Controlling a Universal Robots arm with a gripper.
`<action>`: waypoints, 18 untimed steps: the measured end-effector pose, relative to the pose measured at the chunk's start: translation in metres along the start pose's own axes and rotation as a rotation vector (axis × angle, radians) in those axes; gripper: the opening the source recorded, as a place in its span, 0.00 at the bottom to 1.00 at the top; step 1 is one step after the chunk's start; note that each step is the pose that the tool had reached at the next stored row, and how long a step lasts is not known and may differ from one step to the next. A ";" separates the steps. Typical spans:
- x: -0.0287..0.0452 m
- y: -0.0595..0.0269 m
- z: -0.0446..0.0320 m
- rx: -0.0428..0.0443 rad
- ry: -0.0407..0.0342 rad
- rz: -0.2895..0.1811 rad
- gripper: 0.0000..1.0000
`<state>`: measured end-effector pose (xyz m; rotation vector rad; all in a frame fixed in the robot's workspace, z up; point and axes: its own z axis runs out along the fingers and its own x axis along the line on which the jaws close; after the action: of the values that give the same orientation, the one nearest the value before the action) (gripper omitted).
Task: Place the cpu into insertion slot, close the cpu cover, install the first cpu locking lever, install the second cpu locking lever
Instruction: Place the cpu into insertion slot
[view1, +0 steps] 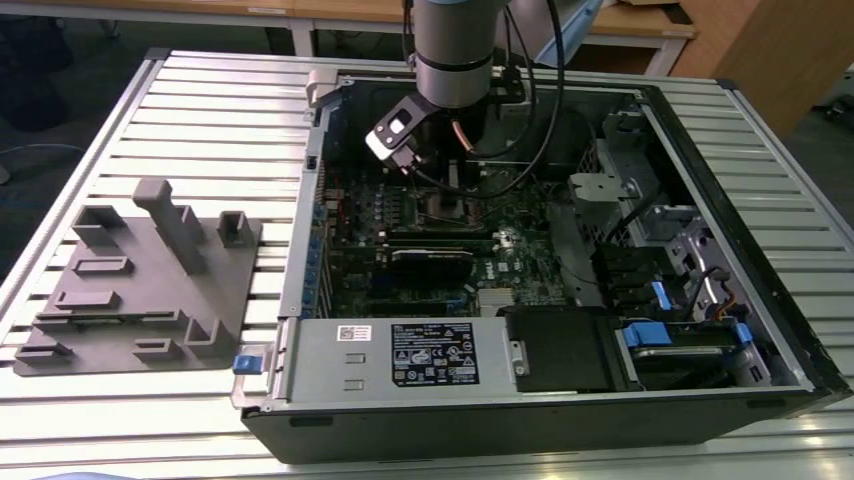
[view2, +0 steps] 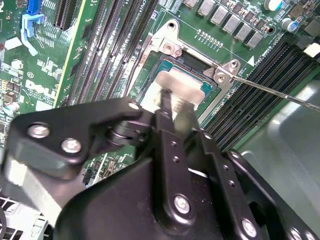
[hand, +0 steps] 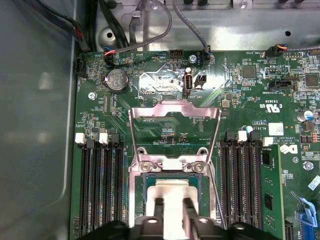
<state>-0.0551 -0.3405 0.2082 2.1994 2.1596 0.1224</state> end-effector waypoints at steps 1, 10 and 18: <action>0.0000 0.0000 0.0000 0.0000 0.0000 0.000 0.23; 0.0000 0.0000 0.0000 0.0000 -0.0005 0.000 0.11; 0.0000 0.0003 0.0004 0.0433 -0.0014 0.001 0.11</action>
<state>-0.0548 -0.3405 0.2077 2.2223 2.1812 0.0748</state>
